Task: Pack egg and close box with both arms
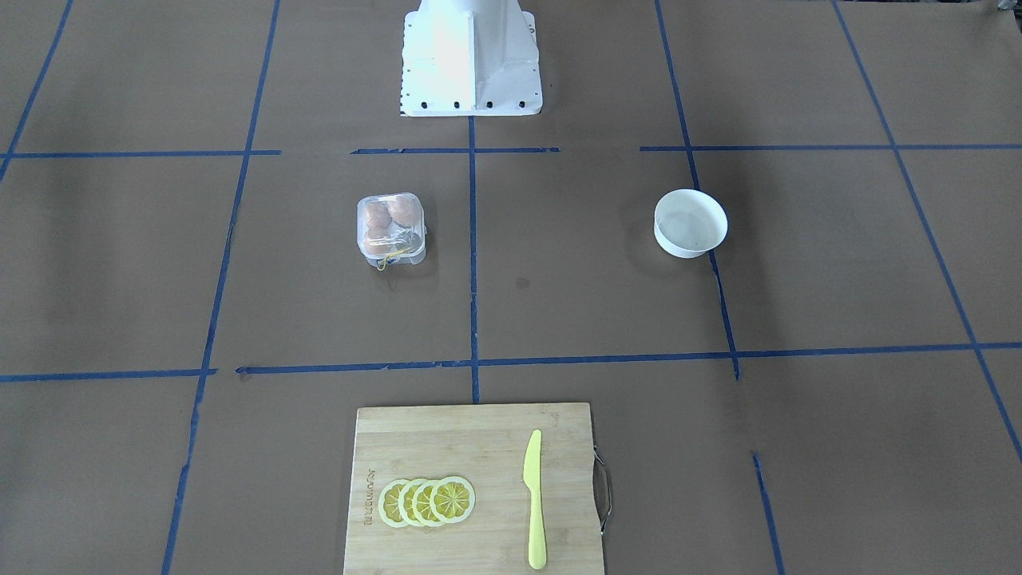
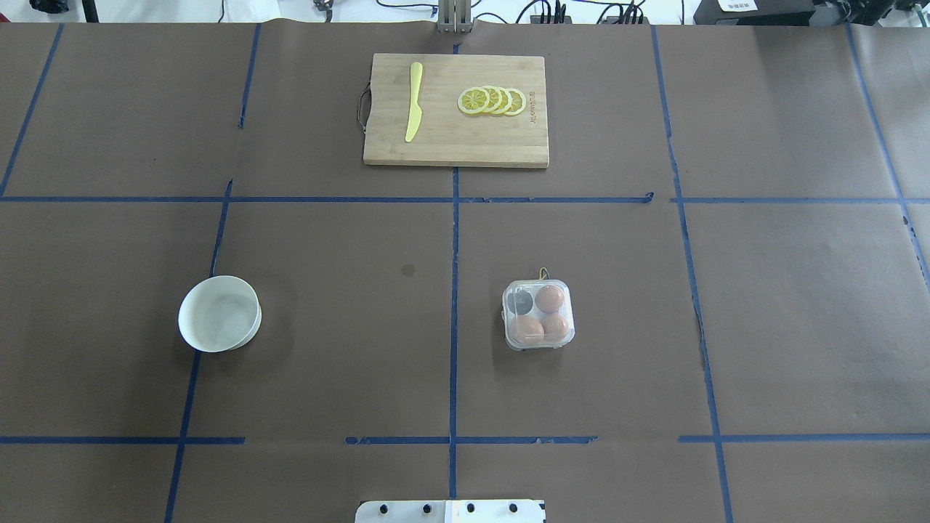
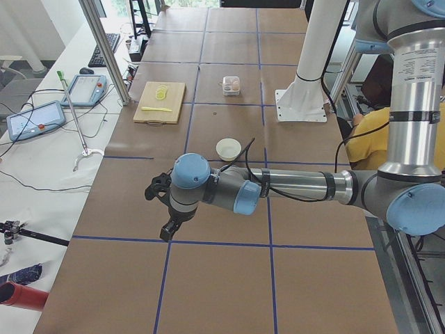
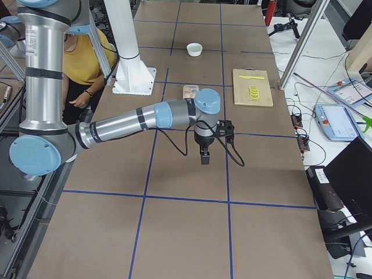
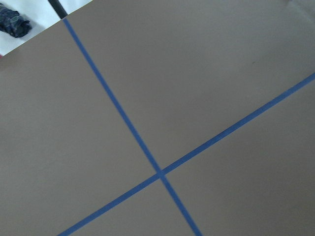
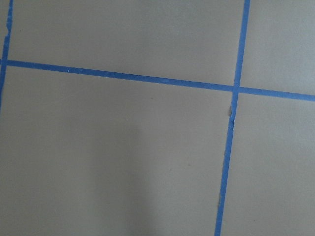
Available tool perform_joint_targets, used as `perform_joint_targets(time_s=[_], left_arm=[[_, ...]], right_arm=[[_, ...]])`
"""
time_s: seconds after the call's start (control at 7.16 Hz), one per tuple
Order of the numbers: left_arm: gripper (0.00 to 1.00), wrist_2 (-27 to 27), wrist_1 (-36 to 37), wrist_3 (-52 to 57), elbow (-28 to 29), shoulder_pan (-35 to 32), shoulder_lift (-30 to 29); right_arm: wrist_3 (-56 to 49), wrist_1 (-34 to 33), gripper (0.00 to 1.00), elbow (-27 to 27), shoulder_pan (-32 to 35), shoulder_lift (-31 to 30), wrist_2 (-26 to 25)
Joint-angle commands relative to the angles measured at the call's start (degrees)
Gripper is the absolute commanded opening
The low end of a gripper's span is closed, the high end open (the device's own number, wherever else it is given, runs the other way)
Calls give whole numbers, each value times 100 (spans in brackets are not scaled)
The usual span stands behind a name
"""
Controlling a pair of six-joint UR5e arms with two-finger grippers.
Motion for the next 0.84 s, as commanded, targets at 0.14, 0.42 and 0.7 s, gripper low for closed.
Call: perform_joint_targets(time_s=[0.14,0.42,0.7], left_arm=[[100,26,479,-1665,-65,-28,145],[100,-27,909,-1988,-258,33,198],[100,26,964,-2451,-487,628,190]], right_arm=[[-185,-155,100,-126,91,54,29],[-141,-85,100,-485,56,133,46],[182,91,100,-812,21,370,142]])
